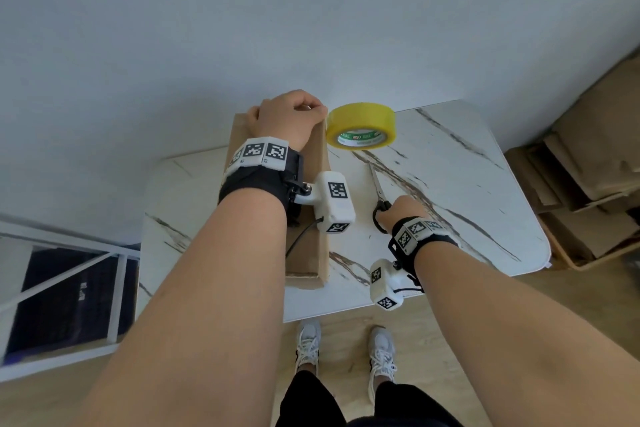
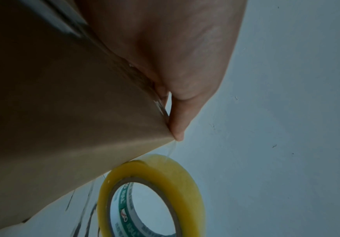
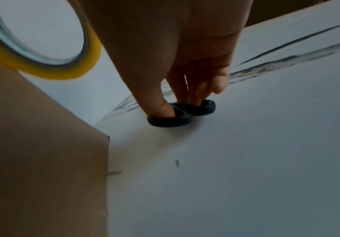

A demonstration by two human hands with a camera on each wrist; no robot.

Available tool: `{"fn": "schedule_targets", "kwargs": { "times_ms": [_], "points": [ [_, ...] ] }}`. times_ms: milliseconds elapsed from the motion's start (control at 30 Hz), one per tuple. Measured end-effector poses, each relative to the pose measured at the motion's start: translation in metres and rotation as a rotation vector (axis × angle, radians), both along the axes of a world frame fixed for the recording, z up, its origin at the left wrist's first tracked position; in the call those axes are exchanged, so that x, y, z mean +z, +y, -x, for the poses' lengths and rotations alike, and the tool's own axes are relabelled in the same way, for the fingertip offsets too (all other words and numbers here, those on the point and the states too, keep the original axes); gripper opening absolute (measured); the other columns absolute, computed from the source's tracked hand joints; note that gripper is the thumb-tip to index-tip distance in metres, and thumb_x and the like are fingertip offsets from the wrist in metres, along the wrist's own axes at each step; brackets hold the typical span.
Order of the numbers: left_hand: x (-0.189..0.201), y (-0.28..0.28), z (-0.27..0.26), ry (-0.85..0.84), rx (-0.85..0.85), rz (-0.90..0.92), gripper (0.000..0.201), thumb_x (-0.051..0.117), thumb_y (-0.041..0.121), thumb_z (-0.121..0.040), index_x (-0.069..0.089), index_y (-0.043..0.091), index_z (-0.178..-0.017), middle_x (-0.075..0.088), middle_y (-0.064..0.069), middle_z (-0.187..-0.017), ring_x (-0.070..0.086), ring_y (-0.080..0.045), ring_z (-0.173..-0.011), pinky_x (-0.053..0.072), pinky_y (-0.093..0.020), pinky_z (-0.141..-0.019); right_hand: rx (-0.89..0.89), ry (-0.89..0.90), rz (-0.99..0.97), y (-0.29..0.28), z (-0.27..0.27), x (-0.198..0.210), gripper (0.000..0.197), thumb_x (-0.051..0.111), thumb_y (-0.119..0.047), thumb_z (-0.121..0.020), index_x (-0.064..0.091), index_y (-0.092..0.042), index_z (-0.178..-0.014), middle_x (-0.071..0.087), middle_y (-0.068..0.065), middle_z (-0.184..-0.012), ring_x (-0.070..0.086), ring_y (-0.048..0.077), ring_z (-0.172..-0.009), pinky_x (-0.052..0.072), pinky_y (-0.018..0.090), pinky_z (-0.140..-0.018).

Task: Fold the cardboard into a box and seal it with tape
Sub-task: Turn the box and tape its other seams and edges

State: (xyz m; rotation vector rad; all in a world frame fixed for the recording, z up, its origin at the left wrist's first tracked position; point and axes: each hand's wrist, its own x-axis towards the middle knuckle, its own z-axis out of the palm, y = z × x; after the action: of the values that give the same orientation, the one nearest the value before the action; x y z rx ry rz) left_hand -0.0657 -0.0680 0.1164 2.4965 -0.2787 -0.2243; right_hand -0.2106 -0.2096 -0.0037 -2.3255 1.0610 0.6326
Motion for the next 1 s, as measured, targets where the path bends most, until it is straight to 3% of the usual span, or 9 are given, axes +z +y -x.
{"fn": "schedule_targets", "kwargs": {
  "times_ms": [200, 300, 400, 500, 567, 633, 767, 867, 1000],
  "points": [
    [0.006, 0.000, 0.002, 0.057, -0.006, -0.066, 0.010, 0.055, 0.044, -0.085, 0.062, 0.039, -0.080, 0.067, 0.016, -0.105, 0.052, -0.014, -0.114, 0.020, -0.035, -0.104, -0.279, -0.057, -0.234, -0.014, -0.007, 0.030, 0.030, 0.055, -0.025, -0.085, 0.049, -0.007, -0.062, 0.055, 0.006, -0.061, 0.049, 0.022, -0.049, 0.038, 0.022, -0.047],
    [0.014, -0.001, 0.002, 0.132, -0.036, -0.110, 0.014, 0.053, 0.037, -0.084, 0.061, 0.039, -0.074, 0.063, 0.014, -0.116, 0.048, -0.017, -0.119, 0.021, -0.038, -0.103, -0.354, -0.137, -0.349, -0.022, -0.007, 0.042, 0.020, 0.054, -0.017, -0.088, 0.056, -0.004, -0.073, 0.060, 0.010, -0.071, 0.059, 0.028, -0.065, 0.054, 0.033, -0.071],
    [0.023, -0.001, 0.003, 0.154, -0.077, -0.168, 0.010, 0.054, 0.033, -0.085, 0.062, 0.039, -0.084, 0.061, 0.012, -0.122, 0.048, -0.021, -0.121, 0.022, -0.038, -0.103, -0.459, -0.242, -0.421, -0.028, -0.007, 0.056, 0.014, 0.053, -0.009, -0.090, 0.058, 0.004, -0.090, 0.058, 0.015, -0.067, 0.058, 0.028, -0.057, 0.056, 0.042, -0.083],
    [0.028, 0.000, 0.006, 0.160, -0.076, -0.186, 0.011, 0.056, 0.032, -0.086, 0.063, 0.038, -0.090, 0.060, 0.010, -0.125, 0.050, -0.022, -0.121, 0.025, -0.037, -0.104, -0.487, -0.331, -0.460, -0.033, -0.008, 0.077, 0.012, 0.058, -0.006, -0.088, 0.055, 0.006, -0.089, 0.053, 0.014, -0.062, 0.054, 0.024, -0.051, 0.054, 0.033, -0.066],
    [0.028, 0.002, 0.008, 0.152, -0.043, -0.194, 0.012, 0.056, 0.031, -0.086, 0.064, 0.037, -0.094, 0.061, 0.008, -0.125, 0.051, -0.023, -0.121, 0.027, -0.036, -0.105, -0.391, -0.388, -0.454, -0.033, -0.007, 0.093, 0.021, 0.066, -0.017, -0.089, 0.057, 0.000, -0.080, 0.053, 0.009, -0.061, 0.052, 0.019, -0.050, 0.045, 0.024, -0.051],
    [0.028, 0.004, 0.009, 0.157, -0.014, -0.189, 0.013, 0.057, 0.031, -0.085, 0.063, 0.037, -0.095, 0.061, 0.007, -0.124, 0.052, -0.025, -0.120, 0.031, -0.037, -0.107, -0.276, -0.489, -0.443, -0.029, -0.005, 0.105, 0.035, 0.071, -0.035, -0.085, 0.058, -0.006, -0.070, 0.058, 0.008, -0.064, 0.050, 0.016, -0.049, 0.043, 0.023, -0.053],
    [0.023, 0.012, 0.009, 0.161, 0.022, -0.177, 0.015, 0.056, 0.039, -0.081, 0.061, 0.039, -0.095, 0.062, 0.006, -0.123, 0.053, -0.026, -0.118, 0.038, -0.039, -0.105, -0.174, -0.556, -0.550, -0.014, -0.007, 0.124, 0.050, 0.071, -0.060, -0.075, 0.059, -0.011, -0.068, 0.065, 0.005, -0.067, 0.054, 0.018, -0.056, 0.047, 0.028, -0.059],
    [0.020, 0.014, 0.008, 0.148, -0.001, -0.201, 0.021, 0.050, 0.036, -0.091, 0.062, 0.036, -0.108, 0.062, 0.004, -0.125, 0.055, -0.026, -0.117, 0.037, -0.041, -0.107, -0.209, -0.530, -0.730, -0.004, -0.009, 0.135, 0.054, 0.074, -0.061, -0.071, 0.062, -0.009, -0.069, 0.062, 0.009, -0.062, 0.051, 0.021, -0.057, 0.041, 0.027, -0.049],
    [0.020, 0.013, 0.006, 0.158, -0.023, -0.208, 0.026, 0.046, 0.030, -0.096, 0.061, 0.032, -0.116, 0.060, 0.000, -0.130, 0.055, -0.027, -0.118, 0.040, -0.041, -0.105, -0.142, -0.480, -0.877, 0.002, -0.002, 0.135, 0.053, 0.076, -0.058, -0.070, 0.061, -0.007, -0.067, 0.060, 0.012, -0.060, 0.053, 0.022, -0.049, 0.040, 0.029, -0.050]
  ]
}}
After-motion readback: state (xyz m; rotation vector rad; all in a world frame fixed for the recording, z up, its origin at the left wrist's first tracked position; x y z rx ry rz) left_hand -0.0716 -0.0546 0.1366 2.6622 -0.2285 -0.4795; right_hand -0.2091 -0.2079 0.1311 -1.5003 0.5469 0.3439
